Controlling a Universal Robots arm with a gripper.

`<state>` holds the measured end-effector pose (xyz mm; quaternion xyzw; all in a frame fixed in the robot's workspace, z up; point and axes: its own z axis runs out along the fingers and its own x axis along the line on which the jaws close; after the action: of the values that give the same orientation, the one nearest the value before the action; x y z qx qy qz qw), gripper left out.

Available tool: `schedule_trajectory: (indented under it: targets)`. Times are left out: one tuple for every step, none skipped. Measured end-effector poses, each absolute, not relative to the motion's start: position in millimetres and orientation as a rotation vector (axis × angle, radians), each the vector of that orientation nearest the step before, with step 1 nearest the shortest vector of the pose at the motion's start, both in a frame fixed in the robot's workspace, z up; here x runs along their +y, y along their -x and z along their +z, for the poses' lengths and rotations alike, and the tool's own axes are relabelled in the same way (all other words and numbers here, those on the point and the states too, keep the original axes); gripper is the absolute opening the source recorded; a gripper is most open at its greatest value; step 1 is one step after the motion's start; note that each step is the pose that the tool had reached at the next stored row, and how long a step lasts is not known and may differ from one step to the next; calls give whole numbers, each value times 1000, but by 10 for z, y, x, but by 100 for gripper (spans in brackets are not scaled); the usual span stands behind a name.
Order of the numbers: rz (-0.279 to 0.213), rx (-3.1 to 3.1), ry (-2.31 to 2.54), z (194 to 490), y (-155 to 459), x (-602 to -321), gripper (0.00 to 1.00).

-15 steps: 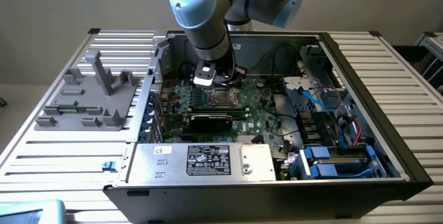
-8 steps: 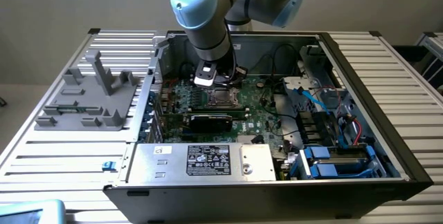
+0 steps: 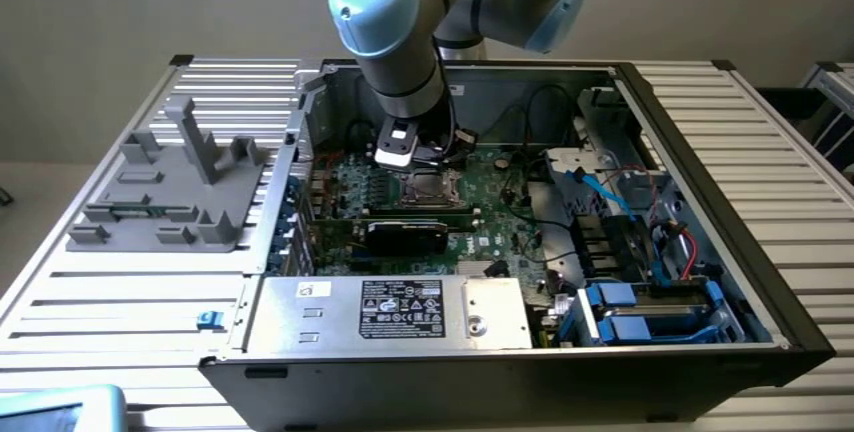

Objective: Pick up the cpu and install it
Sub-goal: 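Install the first cpu locking lever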

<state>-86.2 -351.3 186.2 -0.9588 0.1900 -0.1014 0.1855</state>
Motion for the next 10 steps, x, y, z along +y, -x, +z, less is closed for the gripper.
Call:
schedule_trajectory:
  targets:
    - [-286, 535, 2701, 1861, 862, -3513, 11]
    - [-286, 535, 2701, 1861, 862, -3513, 11]
    - [-286, 535, 2701, 1861, 862, -3514, 11]
    - [-286, 535, 2701, 1861, 864, -3514, 11]
    - [-286, 535, 2701, 1861, 865, -3516, 11]
    - [-286, 535, 2701, 1861, 870, -3517, 11]
    - [-286, 535, 2701, 1861, 872, -3519, 11]
    - [-286, 535, 2701, 1861, 874, -3521, 11]
    - [-286, 535, 2701, 1861, 877, -3523, 11]
    - [-286, 535, 2701, 1861, 878, -3524, 11]
